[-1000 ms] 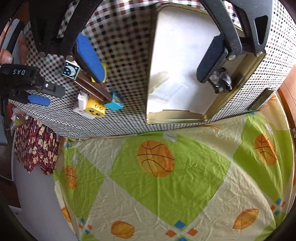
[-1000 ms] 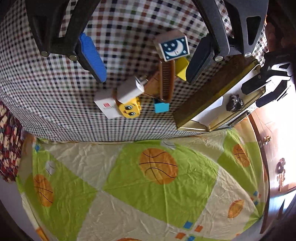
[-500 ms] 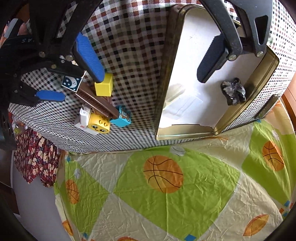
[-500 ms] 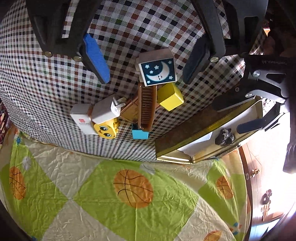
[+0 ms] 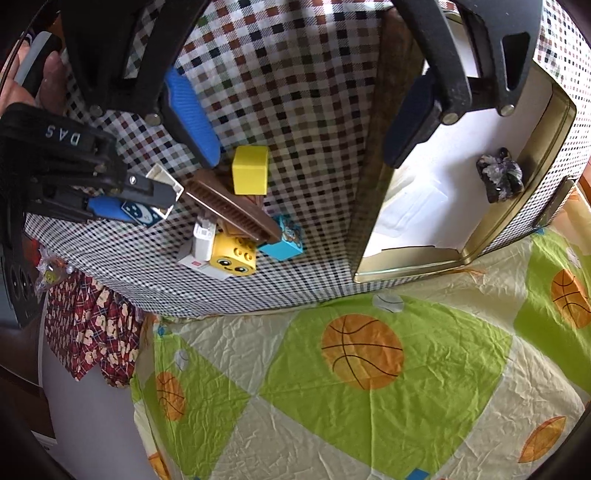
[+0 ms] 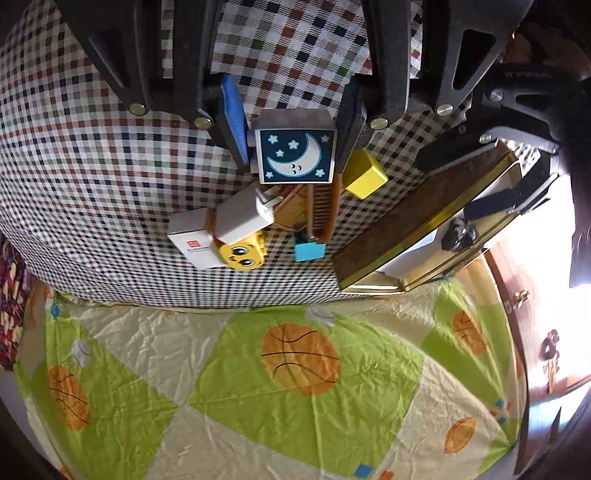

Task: Organize rigid objects
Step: 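Grasp the moon-print block with the right gripper, then grasp the yellow cube with the left gripper while the right holds the moon block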

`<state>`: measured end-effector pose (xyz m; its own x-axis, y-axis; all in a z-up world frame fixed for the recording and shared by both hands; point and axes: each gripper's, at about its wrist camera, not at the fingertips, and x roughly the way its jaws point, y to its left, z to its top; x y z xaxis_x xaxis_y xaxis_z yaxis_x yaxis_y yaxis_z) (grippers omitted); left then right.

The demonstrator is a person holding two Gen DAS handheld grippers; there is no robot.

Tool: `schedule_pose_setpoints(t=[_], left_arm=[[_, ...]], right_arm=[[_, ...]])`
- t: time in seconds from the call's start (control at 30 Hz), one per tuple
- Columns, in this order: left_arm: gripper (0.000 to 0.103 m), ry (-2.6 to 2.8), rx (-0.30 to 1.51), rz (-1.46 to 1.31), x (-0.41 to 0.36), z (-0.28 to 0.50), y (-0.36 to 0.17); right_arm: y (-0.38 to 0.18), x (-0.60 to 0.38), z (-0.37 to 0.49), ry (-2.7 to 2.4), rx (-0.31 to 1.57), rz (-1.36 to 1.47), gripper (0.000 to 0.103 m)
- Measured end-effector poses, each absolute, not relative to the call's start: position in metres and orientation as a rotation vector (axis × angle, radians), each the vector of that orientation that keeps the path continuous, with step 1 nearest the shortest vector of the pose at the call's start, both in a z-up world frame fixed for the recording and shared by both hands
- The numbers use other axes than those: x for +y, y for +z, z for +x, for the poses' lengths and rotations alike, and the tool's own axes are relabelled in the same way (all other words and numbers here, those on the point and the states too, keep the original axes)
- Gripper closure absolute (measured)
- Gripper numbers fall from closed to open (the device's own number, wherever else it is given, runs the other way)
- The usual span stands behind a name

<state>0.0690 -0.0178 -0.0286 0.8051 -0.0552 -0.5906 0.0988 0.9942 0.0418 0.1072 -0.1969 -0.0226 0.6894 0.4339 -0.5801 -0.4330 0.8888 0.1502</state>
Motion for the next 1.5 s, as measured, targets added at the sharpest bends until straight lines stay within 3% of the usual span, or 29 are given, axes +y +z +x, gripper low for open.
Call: schedule_pose_setpoints(t=[0.1,0.2,0.4,0.43,0.5,0.6,1.5], left_arm=[[0.032,-0.145,0.702,0.077,-0.029,0.082,-0.036],[0.040,-0.201,0.775,0.081,-0.040,0.093,-0.043],[0.046,-0.197,0.836,0.072,-0.043,0.113,-0.048],[0.050,-0.197,0.853,0.054,-0.041,0.117,-0.050],[0.075,-0.216,0.879,0.020,-0.036,0.120,-0.053],[0.080,-0.218,0.872,0.036,-0.037,0.117,-0.052],[0.080,-0.110,0.608,-0.018,-0.016,0.084,-0.018]], right_arm=[[-0.022,-0.204,0.112,0.451,0.656,0.037,0.058],[-0.022,-0.206,0.114,0.443,0.668,0.038,0.058],[-0.023,-0.205,0.113,0.453,0.664,0.023,0.058],[-0.023,-0.204,0.113,0.456,0.662,0.021,0.058],[-0.022,-0.204,0.112,0.457,0.661,0.018,0.058],[-0.023,-0.204,0.112,0.459,0.660,0.017,0.058],[-0.016,-0.207,0.101,0.463,0.583,0.018,0.058]])
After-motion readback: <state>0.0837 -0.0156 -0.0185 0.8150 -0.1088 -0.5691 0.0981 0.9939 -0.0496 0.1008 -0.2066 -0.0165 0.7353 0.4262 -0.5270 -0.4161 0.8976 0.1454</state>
